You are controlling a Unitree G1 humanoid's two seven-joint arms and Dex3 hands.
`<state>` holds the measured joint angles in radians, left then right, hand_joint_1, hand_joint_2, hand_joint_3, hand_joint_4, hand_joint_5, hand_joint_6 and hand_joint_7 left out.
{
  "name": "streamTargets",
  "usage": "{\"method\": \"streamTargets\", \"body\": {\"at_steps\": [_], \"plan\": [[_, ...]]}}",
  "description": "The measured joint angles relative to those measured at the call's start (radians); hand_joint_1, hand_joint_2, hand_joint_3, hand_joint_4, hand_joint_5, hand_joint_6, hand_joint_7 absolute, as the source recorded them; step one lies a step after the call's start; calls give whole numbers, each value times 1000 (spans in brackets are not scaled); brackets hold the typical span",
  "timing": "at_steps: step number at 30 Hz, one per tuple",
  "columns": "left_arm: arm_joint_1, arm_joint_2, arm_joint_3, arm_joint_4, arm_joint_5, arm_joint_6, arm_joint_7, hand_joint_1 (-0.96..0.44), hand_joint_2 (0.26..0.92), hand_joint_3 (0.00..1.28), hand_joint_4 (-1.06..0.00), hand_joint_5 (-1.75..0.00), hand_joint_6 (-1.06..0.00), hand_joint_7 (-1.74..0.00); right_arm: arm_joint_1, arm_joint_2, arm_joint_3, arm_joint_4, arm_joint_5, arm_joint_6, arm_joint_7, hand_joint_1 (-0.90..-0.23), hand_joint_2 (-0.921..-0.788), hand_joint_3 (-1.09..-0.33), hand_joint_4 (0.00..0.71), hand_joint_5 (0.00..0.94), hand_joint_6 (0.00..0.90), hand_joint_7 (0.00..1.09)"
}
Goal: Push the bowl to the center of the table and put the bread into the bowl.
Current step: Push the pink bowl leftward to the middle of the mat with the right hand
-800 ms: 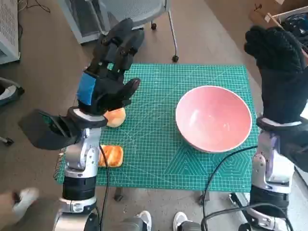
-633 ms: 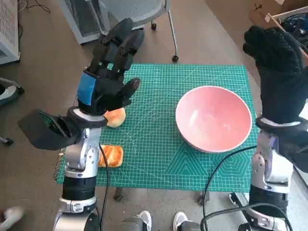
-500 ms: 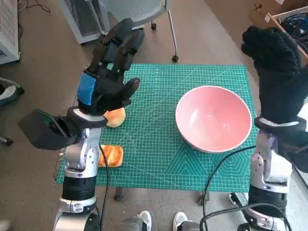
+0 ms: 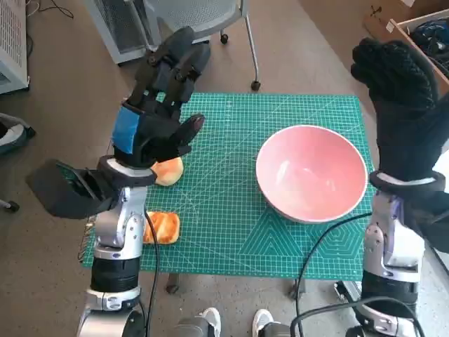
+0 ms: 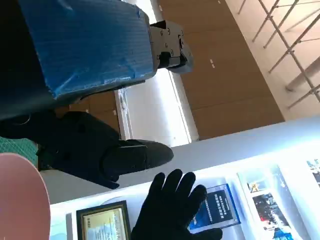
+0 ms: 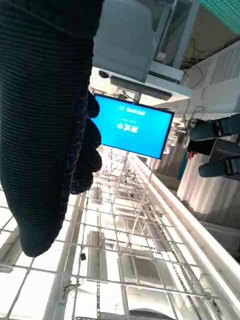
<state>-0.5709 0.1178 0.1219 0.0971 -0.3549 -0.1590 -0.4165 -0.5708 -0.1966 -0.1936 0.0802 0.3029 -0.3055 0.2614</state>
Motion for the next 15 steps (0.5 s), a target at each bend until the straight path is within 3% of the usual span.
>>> {"method": "streamTargets", "body": {"at_steps": [15], "plan": [[-2,-5,1,37,0,-14,-16,-479,819,502,1,-330,1,-551,24,-7,-14,-29,2,13,0,-497,-921,-559,358,0,220,473]]}}
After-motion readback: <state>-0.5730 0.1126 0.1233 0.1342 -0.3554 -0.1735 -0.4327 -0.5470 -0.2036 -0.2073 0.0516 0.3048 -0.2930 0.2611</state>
